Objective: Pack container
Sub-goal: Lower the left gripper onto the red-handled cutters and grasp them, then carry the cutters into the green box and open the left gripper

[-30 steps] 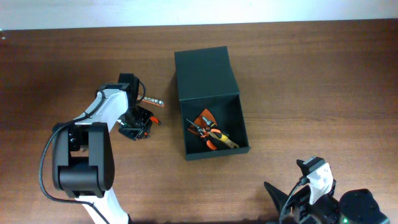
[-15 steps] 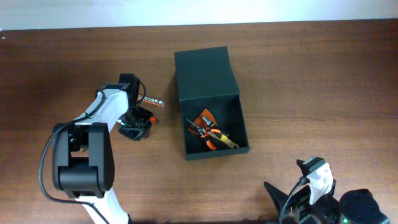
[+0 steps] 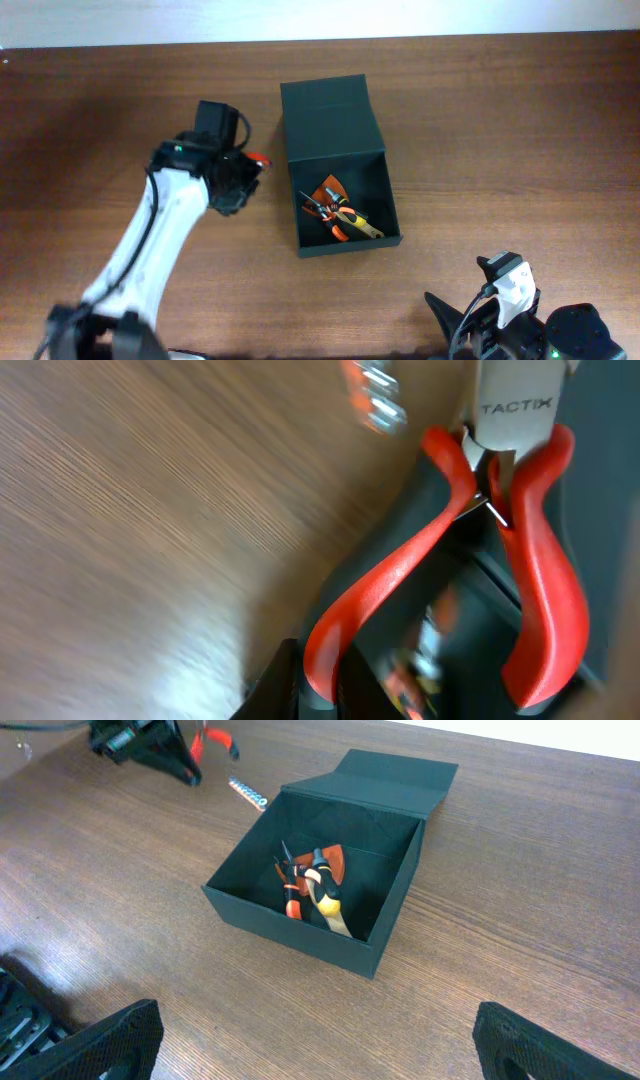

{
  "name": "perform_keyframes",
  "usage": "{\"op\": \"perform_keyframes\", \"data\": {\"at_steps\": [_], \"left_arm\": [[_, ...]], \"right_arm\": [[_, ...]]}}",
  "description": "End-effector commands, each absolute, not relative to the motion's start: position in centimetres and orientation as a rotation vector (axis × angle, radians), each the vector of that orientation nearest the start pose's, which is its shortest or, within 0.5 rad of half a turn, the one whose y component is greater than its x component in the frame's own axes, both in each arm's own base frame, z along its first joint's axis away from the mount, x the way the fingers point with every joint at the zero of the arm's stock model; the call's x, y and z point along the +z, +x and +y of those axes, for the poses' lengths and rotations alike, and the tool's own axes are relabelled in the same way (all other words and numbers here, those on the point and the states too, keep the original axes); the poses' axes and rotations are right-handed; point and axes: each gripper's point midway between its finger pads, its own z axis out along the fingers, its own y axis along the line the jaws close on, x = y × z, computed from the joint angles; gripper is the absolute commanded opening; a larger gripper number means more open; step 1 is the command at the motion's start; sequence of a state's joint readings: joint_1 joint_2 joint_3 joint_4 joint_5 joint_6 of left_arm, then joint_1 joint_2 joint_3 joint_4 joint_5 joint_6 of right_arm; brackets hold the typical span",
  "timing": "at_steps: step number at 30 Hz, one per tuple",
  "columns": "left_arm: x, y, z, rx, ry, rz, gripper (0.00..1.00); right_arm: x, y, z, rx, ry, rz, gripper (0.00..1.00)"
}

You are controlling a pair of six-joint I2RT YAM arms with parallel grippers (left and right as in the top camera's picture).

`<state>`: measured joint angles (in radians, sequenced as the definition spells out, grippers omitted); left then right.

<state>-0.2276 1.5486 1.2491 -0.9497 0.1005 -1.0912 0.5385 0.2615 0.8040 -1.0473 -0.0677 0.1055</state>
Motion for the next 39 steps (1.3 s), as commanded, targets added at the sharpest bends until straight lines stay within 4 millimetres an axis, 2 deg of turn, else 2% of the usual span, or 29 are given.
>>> {"op": "perform_keyframes", "data": {"at_steps": [1, 5, 10, 13, 20, 28, 30, 34, 39], "left_arm": [[14.9, 32.1, -12.3, -0.475, -1.196, 2.631, 0.02], [15.0, 30.6, -16.7, -0.526, -1.145, 2.677, 0.02], [14.9, 29.6, -22.3, -0.650, -1.032, 2.721, 0.02], [14.2, 29.0, -24.4, -0.691, -0.984, 2.767, 0.02], [10.8, 27.7, -26.0, -0.657, -1.013, 2.906, 0.02], [6.4, 26.9, -26.4, -0.544, -1.085, 3.022, 0.03], [5.7, 26.8, -26.3, -0.520, -1.094, 3.034, 0.08], [5.5, 26.9, -26.2, -0.507, -1.095, 3.032, 0.17], [5.7, 27.4, -26.5, -0.534, -1.082, 3.014, 0.19]], "right_arm": [[24.1, 13.1, 9.0, 0.458, -0.481, 2.043, 0.99], [24.1, 13.1, 9.0, 0.458, -0.481, 2.043, 0.99], [24.1, 13.1, 9.0, 0.458, -0.481, 2.043, 0.99], [24.1, 13.1, 9.0, 0.458, -0.481, 2.044, 0.99], [24.1, 13.1, 9.0, 0.458, -0.481, 2.043, 0.99], [24.1, 13.1, 9.0, 0.458, -0.481, 2.043, 0.99], [24.1, 13.1, 9.0, 0.458, -0.481, 2.043, 0.99], [24.1, 13.1, 9.0, 0.458, -0.481, 2.043, 0.99], [24.1, 13.1, 9.0, 0.458, -0.481, 2.043, 0.99]]}}
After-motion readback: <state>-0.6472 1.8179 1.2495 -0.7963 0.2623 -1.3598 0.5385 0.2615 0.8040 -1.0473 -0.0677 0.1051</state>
